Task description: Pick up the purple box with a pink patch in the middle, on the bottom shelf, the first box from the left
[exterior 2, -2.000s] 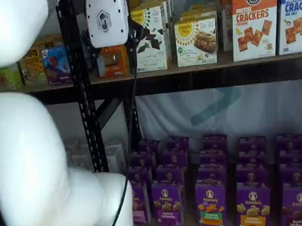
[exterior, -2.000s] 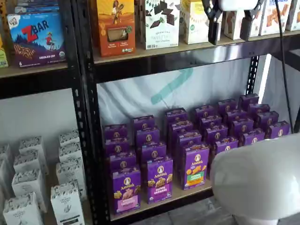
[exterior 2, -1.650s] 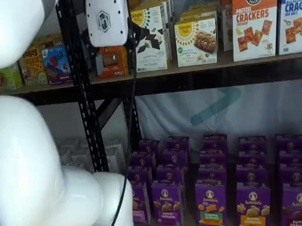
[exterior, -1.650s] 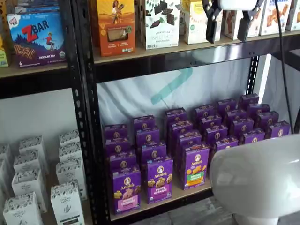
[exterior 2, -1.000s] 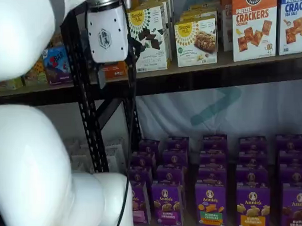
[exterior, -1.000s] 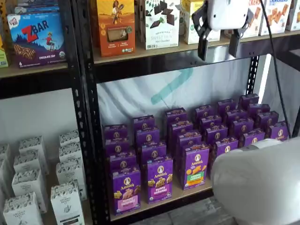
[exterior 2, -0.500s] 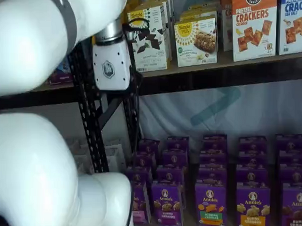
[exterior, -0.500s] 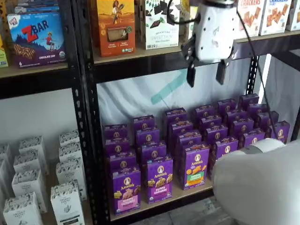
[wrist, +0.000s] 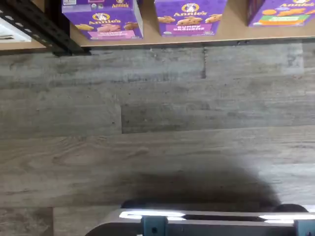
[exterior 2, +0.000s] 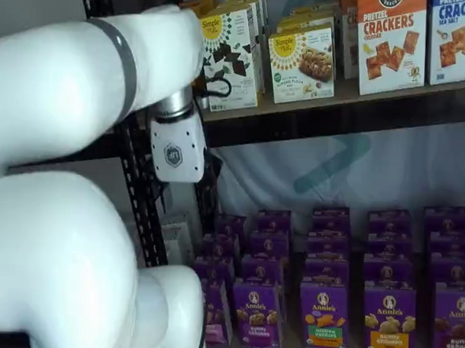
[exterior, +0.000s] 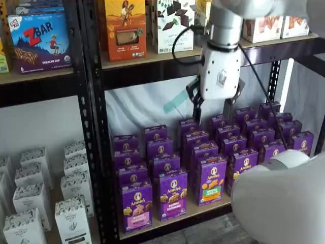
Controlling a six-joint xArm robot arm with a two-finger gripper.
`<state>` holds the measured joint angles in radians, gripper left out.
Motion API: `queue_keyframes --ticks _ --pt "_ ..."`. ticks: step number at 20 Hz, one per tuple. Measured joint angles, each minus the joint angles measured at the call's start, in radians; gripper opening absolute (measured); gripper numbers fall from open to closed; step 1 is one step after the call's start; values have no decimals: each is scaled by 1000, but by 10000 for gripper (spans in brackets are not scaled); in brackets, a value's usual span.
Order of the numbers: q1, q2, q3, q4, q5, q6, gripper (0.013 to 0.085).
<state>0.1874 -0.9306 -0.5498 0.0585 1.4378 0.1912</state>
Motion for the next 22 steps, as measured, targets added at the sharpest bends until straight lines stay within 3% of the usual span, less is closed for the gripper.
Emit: queue_keyframes --ticks 11,20,22 --pt "54 84 195 -50 -293 60 850" --pt "91 282 300 -81 -562 114 850" --pt "92 331 313 -70 -620 108 850"
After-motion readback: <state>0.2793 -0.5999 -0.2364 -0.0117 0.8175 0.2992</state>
